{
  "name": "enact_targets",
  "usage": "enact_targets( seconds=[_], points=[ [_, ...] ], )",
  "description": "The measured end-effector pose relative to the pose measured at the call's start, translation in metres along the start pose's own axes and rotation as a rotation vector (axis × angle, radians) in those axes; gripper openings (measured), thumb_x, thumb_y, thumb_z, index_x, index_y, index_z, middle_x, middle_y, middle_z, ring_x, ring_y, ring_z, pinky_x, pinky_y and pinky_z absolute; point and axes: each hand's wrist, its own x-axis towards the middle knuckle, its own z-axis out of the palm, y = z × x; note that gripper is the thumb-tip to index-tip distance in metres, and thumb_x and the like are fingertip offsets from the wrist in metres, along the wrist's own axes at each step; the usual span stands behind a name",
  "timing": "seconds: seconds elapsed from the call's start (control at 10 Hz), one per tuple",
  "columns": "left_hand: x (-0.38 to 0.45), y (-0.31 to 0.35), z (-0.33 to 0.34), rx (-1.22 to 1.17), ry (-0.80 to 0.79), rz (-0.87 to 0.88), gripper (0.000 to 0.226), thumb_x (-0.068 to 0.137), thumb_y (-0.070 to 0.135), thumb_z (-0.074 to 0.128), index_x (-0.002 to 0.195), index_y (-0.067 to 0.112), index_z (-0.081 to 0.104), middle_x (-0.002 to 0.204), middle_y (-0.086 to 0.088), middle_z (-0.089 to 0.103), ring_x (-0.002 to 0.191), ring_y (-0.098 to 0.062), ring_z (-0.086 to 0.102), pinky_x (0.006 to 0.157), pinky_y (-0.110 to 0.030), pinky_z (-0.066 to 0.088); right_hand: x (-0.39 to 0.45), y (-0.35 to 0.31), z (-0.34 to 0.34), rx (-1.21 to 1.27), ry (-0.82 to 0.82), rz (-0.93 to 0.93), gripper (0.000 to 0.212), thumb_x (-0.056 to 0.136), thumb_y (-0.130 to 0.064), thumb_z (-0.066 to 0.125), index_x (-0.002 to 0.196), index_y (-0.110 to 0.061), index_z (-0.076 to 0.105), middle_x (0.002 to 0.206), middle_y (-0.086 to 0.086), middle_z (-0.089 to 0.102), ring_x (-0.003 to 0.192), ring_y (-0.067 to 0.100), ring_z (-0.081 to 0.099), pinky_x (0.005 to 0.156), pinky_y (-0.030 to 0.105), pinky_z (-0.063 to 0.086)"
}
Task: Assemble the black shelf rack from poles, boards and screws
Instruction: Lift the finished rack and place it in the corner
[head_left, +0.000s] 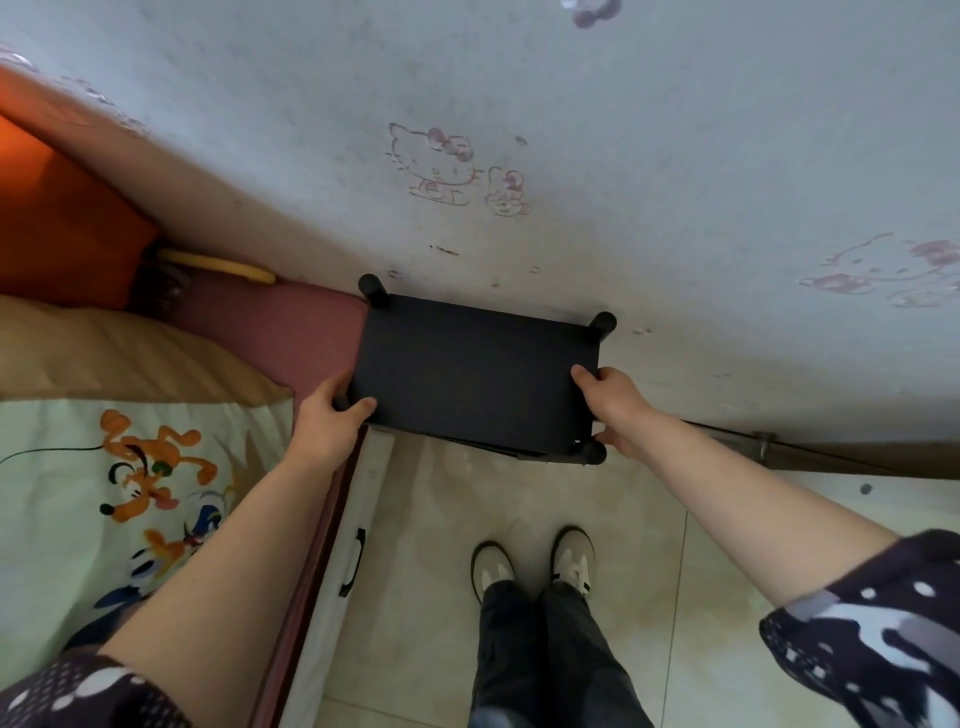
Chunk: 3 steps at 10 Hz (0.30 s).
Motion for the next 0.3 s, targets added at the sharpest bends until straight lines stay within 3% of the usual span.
enact_targets(
  seconds=[0.1, 0.3],
  points=[
    [-0.007, 0.005, -0.003, 0.030, 0.031, 0.003, 0.053, 0.096, 0.006, 0.063, 0.146, 0.004, 0.046, 0.141, -0.006, 0.054, 0.128, -0.020, 0.049, 0.103, -0.027, 0.037, -0.009, 0.001, -0.003, 0.001, -0.018, -0.025, 0.030, 0.102, -0.027, 0.049, 0.127, -0.011, 0.049, 0.122, 0.007, 0.056, 0.106, 0.026, 0.054, 0.074, 0.043, 0.049],
    [-0.038, 0.017, -0.013, 0.052, 0.025, -0.041, 0.056, 0.096, 0.004, 0.059, 0.149, 0.008, 0.043, 0.134, -0.017, 0.058, 0.111, -0.020, 0.054, 0.094, -0.028, 0.042, -0.036, 0.004, -0.015, -0.047, 0.042, -0.063, 0.043, 0.099, -0.013, 0.052, 0.141, -0.006, 0.045, 0.135, 0.014, 0.054, 0.121, 0.031, 0.054, 0.098, 0.046, 0.050]
  ],
)
